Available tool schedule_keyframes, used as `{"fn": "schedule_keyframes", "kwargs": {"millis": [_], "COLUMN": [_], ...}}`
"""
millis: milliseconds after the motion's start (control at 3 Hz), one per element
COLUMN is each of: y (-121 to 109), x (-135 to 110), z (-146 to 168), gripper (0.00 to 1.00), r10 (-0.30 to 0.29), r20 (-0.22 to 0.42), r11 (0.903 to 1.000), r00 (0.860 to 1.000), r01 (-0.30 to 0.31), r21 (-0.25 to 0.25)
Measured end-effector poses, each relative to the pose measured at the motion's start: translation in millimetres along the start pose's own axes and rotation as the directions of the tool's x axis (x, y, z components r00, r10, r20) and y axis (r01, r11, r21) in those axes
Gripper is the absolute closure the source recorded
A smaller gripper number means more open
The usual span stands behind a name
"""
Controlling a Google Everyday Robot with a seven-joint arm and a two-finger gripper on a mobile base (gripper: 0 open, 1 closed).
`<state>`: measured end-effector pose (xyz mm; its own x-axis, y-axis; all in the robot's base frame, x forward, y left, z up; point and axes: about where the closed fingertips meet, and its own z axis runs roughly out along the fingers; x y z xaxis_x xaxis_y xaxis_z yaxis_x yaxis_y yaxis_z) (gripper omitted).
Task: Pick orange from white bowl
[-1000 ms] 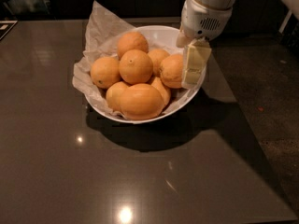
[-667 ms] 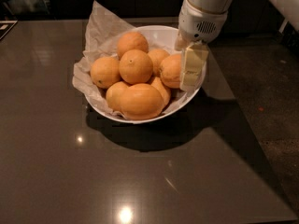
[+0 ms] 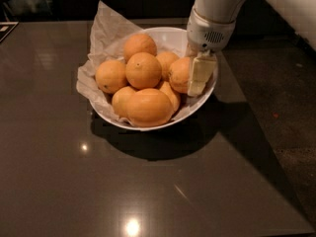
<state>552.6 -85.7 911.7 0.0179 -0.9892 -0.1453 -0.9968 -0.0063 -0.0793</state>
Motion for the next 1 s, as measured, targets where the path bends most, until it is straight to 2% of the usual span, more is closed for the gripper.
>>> {"fn": "schedule_keyframes", "kwargs": {"millis": [333,667,1000], "y": [-5.1,-5.1,2.9], "x": [-3.6,-3.6,-2.2], "z": [0.0,0.0,-30.3], "gripper": [0.77,0.98,1.00], "r10": [-0.001,-0.001,-0.018], "r20": [0.011,0.011,0.091], "r11": [0.9998,0.9998,0.9964], "r00": [1.000,1.000,0.996], "r01": [0.001,0.001,0.010], "r21": [0.021,0.021,0.084]}}
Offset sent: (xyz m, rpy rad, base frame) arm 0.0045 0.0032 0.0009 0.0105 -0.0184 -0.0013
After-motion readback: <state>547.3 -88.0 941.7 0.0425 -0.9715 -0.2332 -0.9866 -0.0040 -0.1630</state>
